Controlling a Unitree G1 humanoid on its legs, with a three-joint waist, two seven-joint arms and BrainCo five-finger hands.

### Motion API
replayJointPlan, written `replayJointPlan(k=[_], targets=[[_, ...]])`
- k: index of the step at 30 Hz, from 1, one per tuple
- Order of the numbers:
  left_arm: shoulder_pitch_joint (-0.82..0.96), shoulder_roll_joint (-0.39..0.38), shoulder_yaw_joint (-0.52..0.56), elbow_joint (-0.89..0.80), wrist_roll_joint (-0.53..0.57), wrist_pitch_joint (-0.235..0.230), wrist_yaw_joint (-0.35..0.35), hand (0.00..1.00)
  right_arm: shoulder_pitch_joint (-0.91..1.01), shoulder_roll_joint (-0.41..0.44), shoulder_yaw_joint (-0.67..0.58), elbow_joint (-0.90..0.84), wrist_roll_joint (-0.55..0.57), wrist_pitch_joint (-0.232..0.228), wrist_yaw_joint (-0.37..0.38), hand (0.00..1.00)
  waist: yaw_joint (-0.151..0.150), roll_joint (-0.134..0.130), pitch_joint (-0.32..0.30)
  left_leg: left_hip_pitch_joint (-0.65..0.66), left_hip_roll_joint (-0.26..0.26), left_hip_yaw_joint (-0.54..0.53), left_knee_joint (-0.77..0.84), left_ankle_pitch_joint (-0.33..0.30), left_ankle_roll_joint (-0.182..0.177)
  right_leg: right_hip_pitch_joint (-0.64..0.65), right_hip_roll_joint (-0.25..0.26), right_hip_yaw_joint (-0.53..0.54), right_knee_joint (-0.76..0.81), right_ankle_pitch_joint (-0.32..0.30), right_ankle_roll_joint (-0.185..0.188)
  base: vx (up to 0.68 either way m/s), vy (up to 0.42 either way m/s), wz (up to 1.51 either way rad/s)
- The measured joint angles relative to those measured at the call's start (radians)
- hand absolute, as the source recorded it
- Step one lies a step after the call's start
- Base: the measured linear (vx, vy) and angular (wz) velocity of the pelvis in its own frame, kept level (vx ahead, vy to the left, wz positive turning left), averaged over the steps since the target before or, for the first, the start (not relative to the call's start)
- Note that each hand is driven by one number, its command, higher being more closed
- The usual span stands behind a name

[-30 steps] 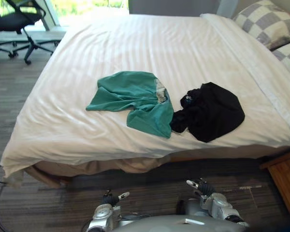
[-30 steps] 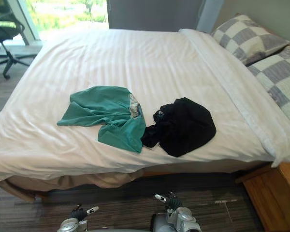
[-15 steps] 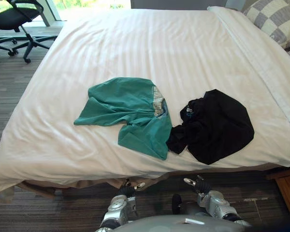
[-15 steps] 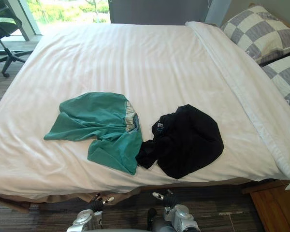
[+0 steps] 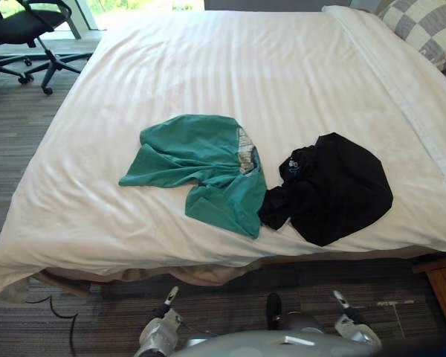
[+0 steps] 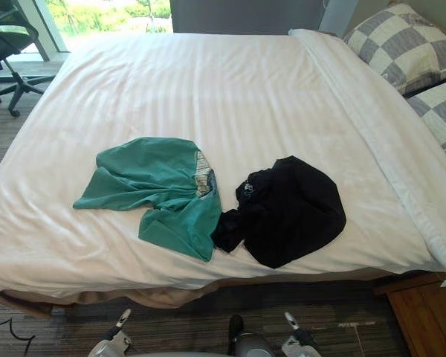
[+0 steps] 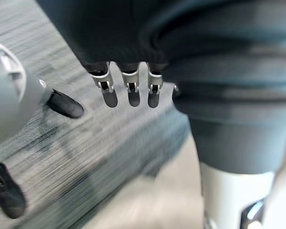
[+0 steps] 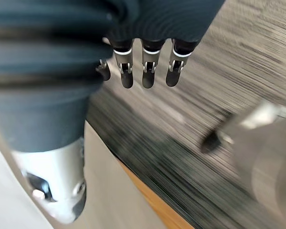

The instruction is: Tidy the bed and pick cloth on bed and put in laundry

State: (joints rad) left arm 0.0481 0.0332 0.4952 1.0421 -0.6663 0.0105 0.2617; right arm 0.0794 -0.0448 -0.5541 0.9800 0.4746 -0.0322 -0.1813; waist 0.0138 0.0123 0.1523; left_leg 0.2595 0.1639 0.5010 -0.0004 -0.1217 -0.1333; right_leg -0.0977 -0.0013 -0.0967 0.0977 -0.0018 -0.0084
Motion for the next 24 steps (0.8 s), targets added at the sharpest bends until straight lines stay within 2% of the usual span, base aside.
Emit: replayJointPlan(k=[1, 3, 4, 5, 6, 8, 9, 10, 11, 12, 13, 17, 22, 24], targets=[[0.002, 0.003, 0.017, 0.000, -0.009, 0.000, 0.010, 0.00, 0.002, -0.003, -0.018, -0.007, 0.006, 0.000, -0.006, 0.00, 0.000, 0.000, 0.000, -0.001, 0.001, 0.007, -0.001, -0.001, 0.000, 0.000, 0.001, -0.002, -0.002, 0.000, -0.001, -0.14, -0.051, 0.15], [0.012, 0.041, 0.141, -0.008, -0.045, 0.002, 0.051, 0.00, 0.019, -0.036, -0.145, -0.055, 0.013, -0.001, -0.032, 0.00, -0.005, 0.003, -0.001, -0.017, 0.018, 0.044, 0.000, -0.024, 0.007, -0.003, 0.006, -0.028, -0.012, -0.002, 0.001, -0.15, -0.055, 0.25], [0.012, 0.053, 0.163, -0.011, -0.052, 0.002, 0.055, 0.00, 0.022, -0.048, -0.163, -0.058, 0.013, -0.005, -0.035, 0.00, -0.007, 0.002, 0.000, -0.019, 0.021, 0.045, 0.001, -0.031, 0.005, -0.004, 0.009, -0.033, -0.012, -0.002, 0.002, -0.14, -0.067, 0.02], [0.018, 0.102, 0.246, -0.024, -0.057, 0.001, 0.064, 0.00, 0.031, -0.102, -0.203, -0.060, 0.012, -0.018, -0.041, 0.00, 0.000, -0.006, -0.008, -0.036, 0.028, 0.064, 0.016, -0.048, -0.005, -0.014, 0.006, -0.051, -0.013, 0.003, 0.005, -0.12, -0.064, -0.17], [0.026, 0.116, 0.265, -0.031, -0.057, 0.000, 0.065, 0.00, 0.032, -0.116, -0.215, -0.065, 0.012, -0.022, -0.041, 0.00, 0.002, -0.004, -0.009, -0.036, 0.029, 0.069, 0.020, -0.055, -0.005, -0.016, 0.004, -0.058, -0.014, 0.004, 0.005, -0.10, -0.059, -0.32], [0.060, 0.192, 0.303, -0.066, 0.010, -0.041, 0.074, 0.00, 0.045, -0.188, -0.283, -0.125, -0.012, -0.072, -0.038, 0.00, -0.002, -0.002, -0.025, -0.048, 0.030, 0.071, 0.021, -0.058, -0.004, -0.019, -0.001, -0.083, -0.025, 0.020, -0.006, -0.03, -0.020, -0.05], [0.064, 0.206, 0.303, -0.084, 0.022, -0.049, 0.073, 0.00, 0.052, -0.202, -0.294, -0.142, -0.019, -0.082, -0.038, 0.00, -0.003, -0.001, -0.029, -0.054, 0.030, 0.069, 0.021, -0.057, -0.005, -0.023, -0.002, -0.083, -0.030, 0.023, -0.007, -0.01, -0.023, 0.07], [0.070, 0.237, 0.302, -0.136, 0.032, -0.083, 0.075, 0.00, 0.065, -0.234, -0.312, -0.197, -0.032, -0.112, -0.036, 0.00, -0.007, -0.001, -0.037, -0.070, 0.027, 0.068, 0.022, -0.050, -0.011, -0.035, -0.003, -0.083, -0.032, 0.026, -0.009, 0.01, -0.010, 0.04], [0.072, 0.274, 0.302, -0.204, 0.034, -0.132, 0.089, 0.00, 0.077, -0.258, -0.310, -0.279, -0.073, -0.136, -0.035, 0.00, -0.011, 0.002, -0.038, -0.075, 0.026, 0.065, 0.021, -0.041, 0.000, -0.036, -0.004, -0.084, -0.038, 0.031, -0.015, 0.01, -0.006, 0.04], [0.074, 0.288, 0.301, -0.226, 0.036, -0.146, 0.093, 0.00, 0.077, -0.263, -0.308, -0.304, -0.085, -0.141, -0.035, 0.00, -0.012, 0.003, -0.039, -0.078, 0.025, 0.062, 0.021, -0.038, 0.001, -0.036, -0.004, -0.085, -0.041, 0.033, -0.020, 0.04, 0.005, 0.11], [0.076, 0.329, 0.301, -0.278, 0.060, -0.178, 0.098, 0.00, 0.077, -0.281, -0.300, -0.359, -0.115, -0.149, -0.035, 0.00, -0.026, 0.002, -0.043, -0.087, 0.017, 0.044, 0.025, -0.034, 0.003, -0.037, -0.003, -0.088, -0.049, 0.036, -0.023, 0.04, 0.010, 0.13], [0.047, 0.422, 0.310, -0.511, 0.191, -0.256, 0.114, 0.00, 0.068, -0.306, -0.301, -0.534, -0.232, -0.140, -0.022, 0.00, -0.041, -0.003, -0.047, -0.103, 0.006, 0.010, 0.024, -0.018, 0.009, -0.036, -0.004, -0.088, -0.066, 0.041, -0.028, 0.04, 0.001, 0.10], [0.026, 0.477, 0.335, -0.691, 0.251, -0.268, 0.106, 0.00, 0.020, -0.369, -0.286, -0.602, -0.265, -0.090, 0.027, 0.00, -0.062, 0.006, -0.047, -0.097, -0.014, -0.006, 0.026, -0.005, 0.029, -0.008, -0.016, -0.077, -0.112, 0.063, -0.026, 0.03, 0.013, -0.04], [0.018, 0.492, 0.298, -0.752, 0.270, -0.260, 0.080, 0.00, -0.018, -0.413, -0.207, -0.630, -0.291, -0.058, 0.060, 0.00, -0.073, 0.009, -0.048, -0.083, -0.025, -0.021, 0.052, -0.001, 0.035, 0.011, -0.026, -0.055, -0.118, 0.064, -0.026, 0.01, 0.030, -0.17]])
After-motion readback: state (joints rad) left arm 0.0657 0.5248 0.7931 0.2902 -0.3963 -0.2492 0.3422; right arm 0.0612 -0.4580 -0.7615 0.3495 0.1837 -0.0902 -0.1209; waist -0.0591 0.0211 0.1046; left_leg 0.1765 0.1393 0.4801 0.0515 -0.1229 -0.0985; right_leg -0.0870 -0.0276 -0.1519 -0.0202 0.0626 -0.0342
